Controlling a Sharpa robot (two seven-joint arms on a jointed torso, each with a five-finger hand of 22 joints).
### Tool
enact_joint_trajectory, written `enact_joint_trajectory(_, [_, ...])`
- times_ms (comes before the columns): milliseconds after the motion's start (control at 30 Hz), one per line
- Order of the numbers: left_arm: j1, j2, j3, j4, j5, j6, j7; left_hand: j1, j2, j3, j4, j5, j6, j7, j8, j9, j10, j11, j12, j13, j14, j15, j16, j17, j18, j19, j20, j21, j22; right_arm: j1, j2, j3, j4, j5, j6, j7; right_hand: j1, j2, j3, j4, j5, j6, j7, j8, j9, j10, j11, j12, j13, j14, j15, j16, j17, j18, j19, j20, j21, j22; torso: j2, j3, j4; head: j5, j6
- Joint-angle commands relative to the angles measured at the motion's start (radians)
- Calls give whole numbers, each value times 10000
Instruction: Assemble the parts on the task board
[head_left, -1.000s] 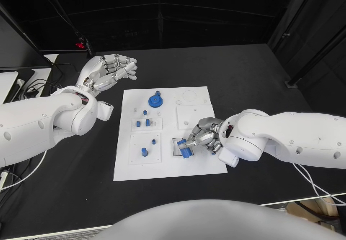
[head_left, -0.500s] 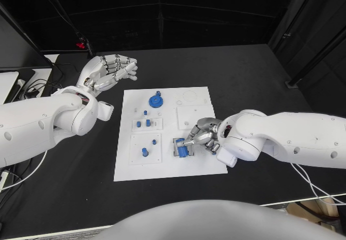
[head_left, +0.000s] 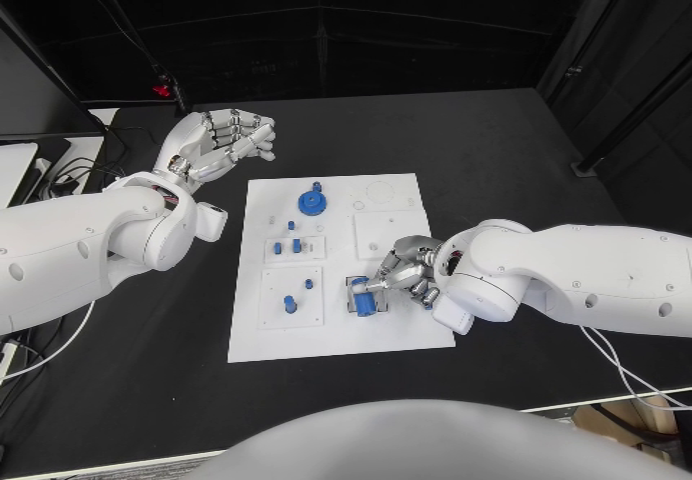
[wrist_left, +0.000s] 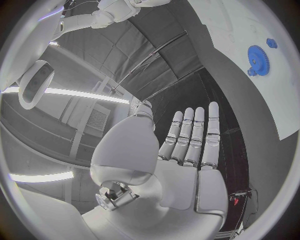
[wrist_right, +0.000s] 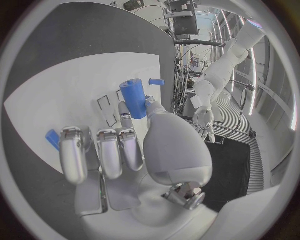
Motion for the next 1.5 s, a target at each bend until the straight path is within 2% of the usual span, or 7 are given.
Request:
enact_joint_trajectory(33, [14,-9,7,18,26,86,64,18,89,-55,19,44,-91,622,36,-5,-70,-7,56,-8,-48,8,37,-12,65,-1,32,-2,-15,14,6,6,-1,-124,210,-184,-26,-65,-77,15,-52,-23,20,-48,6,1074,3,25,2631,1040,-90,25,2634,-73,1022,-60,33,2634,1,1,3,-3,1])
enact_joint_trajectory(500, [14,-11,7,18,26,92,62,62,124,-64,16,106,-120,622,92,-1,-86,-6,89,-9,-63,11,63,-44,64,-8,34,-1,-23,14,88,6,-70,-648,275,-460,-273,-194,-477,177,-227,-198,105,-215,28,1074,72,25,2631,1040,-26,25,2634,-73,1022,-14,33,2634,2,0,-3,-18,1])
enact_joint_trajectory(700, [14,-9,7,19,26,96,66,72,130,-69,17,132,-129,623,109,0,-90,-6,98,-9,-67,11,71,-53,64,-9,34,0,-24,14,114,6,-83,-792,209,-528,-467,-112,-734,385,-250,-222,116,-198,85,1074,87,25,2631,1040,3,25,2634,-73,1022,19,33,2634,-1,1,2,-16,1])
enact_joint_trajectory(833, [14,-12,7,23,26,100,67,72,130,-69,17,132,-129,623,109,0,-90,-6,98,-9,-67,11,71,-53,64,-9,34,0,-24,14,107,6,-82,-844,226,-553,-474,-102,-754,400,-262,-220,114,-194,92,1074,86,25,2631,1040,5,25,2634,-73,1022,22,33,2634,2,4,-1,-10,1])
enact_joint_trajectory(1300, [14,-1,7,17,26,111,66,80,134,-76,17,155,-137,623,123,0,-96,-5,107,-9,-71,11,78,-62,64,-11,34,1,-26,13,148,6,-92,-927,255,-524,-658,-261,-1358,670,-784,-339,142,-131,213,1074,113,25,2631,1040,-7,25,2634,-73,1022,25,33,2634,1,0,7,-12,1])
enact_joint_trajectory(1500, [14,0,7,7,26,113,64,80,134,-76,17,155,-137,623,123,0,-96,-5,107,-9,-71,11,78,-62,64,-11,34,1,-26,13,165,6,-85,-932,206,-478,-789,-249,-1540,732,-996,-365,141,-86,263,1074,114,25,2631,1040,-9,25,2634,-73,1022,24,33,2634,-6,-3,-4,-2,1])
